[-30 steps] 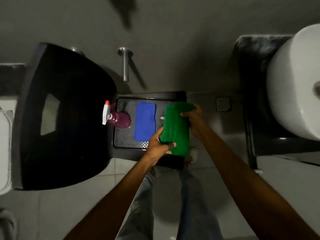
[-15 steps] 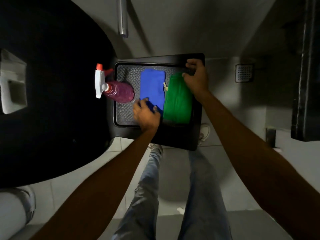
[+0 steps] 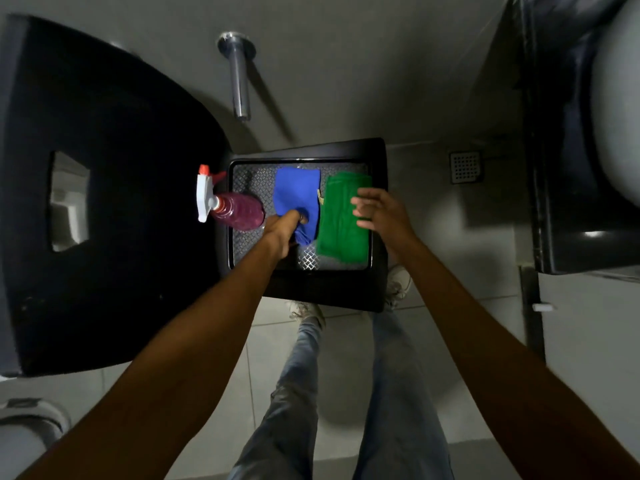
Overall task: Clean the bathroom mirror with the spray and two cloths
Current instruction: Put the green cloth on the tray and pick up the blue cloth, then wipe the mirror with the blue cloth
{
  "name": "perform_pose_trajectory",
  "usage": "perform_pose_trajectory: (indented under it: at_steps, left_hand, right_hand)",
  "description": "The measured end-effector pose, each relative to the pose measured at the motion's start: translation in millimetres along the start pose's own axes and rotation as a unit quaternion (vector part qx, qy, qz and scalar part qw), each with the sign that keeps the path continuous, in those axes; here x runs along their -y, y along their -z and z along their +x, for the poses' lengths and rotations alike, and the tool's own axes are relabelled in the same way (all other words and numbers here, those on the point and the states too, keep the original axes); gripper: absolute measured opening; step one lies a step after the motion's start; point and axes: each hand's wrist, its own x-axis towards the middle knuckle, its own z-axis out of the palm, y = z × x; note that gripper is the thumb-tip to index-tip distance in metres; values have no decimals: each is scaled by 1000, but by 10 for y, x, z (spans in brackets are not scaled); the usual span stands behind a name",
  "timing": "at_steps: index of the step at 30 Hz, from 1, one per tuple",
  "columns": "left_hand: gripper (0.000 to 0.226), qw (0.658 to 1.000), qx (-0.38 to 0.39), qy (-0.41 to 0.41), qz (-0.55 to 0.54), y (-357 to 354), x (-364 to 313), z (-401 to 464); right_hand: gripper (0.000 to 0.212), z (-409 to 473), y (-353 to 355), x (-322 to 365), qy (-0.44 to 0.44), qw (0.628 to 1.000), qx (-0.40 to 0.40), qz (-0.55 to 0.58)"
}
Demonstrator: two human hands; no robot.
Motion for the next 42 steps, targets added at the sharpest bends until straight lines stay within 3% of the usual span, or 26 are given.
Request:
perform_pose_trajectory:
  at_steps: [2,6,10,13,15,19,23,26,29,34,38,40,41,42]
  left_hand:
    - [3,998,39,-14,-40,-14,-258,-259]
    - [19,982,115,-76,-128,-70,-863,-1037]
    - [14,957,212,-118,-156,-81,-1372,-2060]
    - [16,948,249,-198,-5,-15,-1693,-2865]
    - [36,918,200,-302,159,33,-1927,-3296]
    - [63,798,29,-510,318,63,-2589,-4074]
    - [62,642,-11,-676,362,-50,-3196,-4865]
    - [55,526,-16,-747,407,-212,-3578,-5445]
    - [56,415,-59,-803,424,-366,-3930,-5955]
    - [63,267,-164,-848,428,-632,-4571,-6659]
    - [65,180,-243,-842,448,-866,-5247,-7061]
    - [69,135,-305,-819,466,-878,-5598,-7180]
    - [72,119,-342,-806,468,-860,-5763,-7208]
    - [73,108,-377,-795,463,-839,-5914,-7228]
  right_hand:
    - [32,-189,46,83,-11,999,-7,47]
    - [42,-590,-58,330,-58,978,-19,197]
    - [65,-929,-272,1117,-61,912,1,407]
    - [75,-1139,-214,1934,20,836,36,548]
    - [76,-1301,-96,2435,89,809,51,579]
    - [67,-1646,318,3347,186,771,20,609]
    - [56,-1935,895,3976,254,737,-9,626]
    - [53,-2189,1384,4375,310,703,-4,640]
    - [54,-2382,1831,4787,375,693,-32,614]
    - [67,-2597,2360,5541,503,652,-75,562]
    - [54,-2465,2408,6144,611,663,-135,410]
    - [57,-2187,2269,6334,680,676,-207,196]
    - [57,-2013,2193,6388,696,667,-260,43]
    - [58,-1824,2133,6428,689,630,-343,-101]
